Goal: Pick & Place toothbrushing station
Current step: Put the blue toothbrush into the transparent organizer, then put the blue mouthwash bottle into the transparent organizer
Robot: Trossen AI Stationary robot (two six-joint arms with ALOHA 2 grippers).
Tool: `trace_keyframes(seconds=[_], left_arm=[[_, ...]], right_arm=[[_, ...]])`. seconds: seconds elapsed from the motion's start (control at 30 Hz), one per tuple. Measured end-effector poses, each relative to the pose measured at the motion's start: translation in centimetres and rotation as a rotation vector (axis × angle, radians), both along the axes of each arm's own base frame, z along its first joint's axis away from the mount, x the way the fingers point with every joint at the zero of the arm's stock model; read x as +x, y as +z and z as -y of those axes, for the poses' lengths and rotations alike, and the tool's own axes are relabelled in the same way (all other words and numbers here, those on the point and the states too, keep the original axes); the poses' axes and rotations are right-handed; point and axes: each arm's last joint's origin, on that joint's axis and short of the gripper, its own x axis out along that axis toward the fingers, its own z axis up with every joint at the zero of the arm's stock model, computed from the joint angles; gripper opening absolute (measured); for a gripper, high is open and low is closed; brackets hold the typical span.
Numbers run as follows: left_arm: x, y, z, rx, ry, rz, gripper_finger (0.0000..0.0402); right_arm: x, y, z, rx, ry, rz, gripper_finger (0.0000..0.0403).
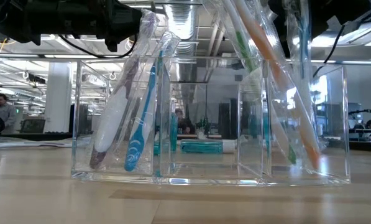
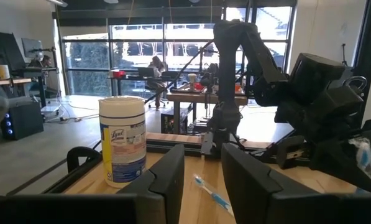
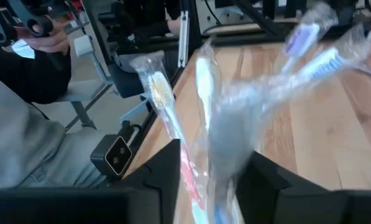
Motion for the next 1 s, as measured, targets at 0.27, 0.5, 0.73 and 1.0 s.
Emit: trace_keyframes(seconds=[0.27,0.5,0.73,1.0], left_arm=[[0.0,0.0,0.0,0.000,0.000,0.002,0.0103],[0.0,0.0,0.0,0.000,-0.001,0.002,0.0103],[0.0,0.0,0.0,0.000,-0.001,0.002,0.0103],[0.0,0.0,0.0,0.000,-0.001,0.002,0.0103]], right_arm=[[0.1,0.6,-0.2,0.029,0.032,0.050,0.0194],[0.1,0.6,-0.1,0.012,0.042,0.059,0.0209],[-0.2,2.0,0.0,0.028,0.061,0.130,0.0201],[-1.2,4.8,0.9,-0.005,0.068,0.250,0.0189]])
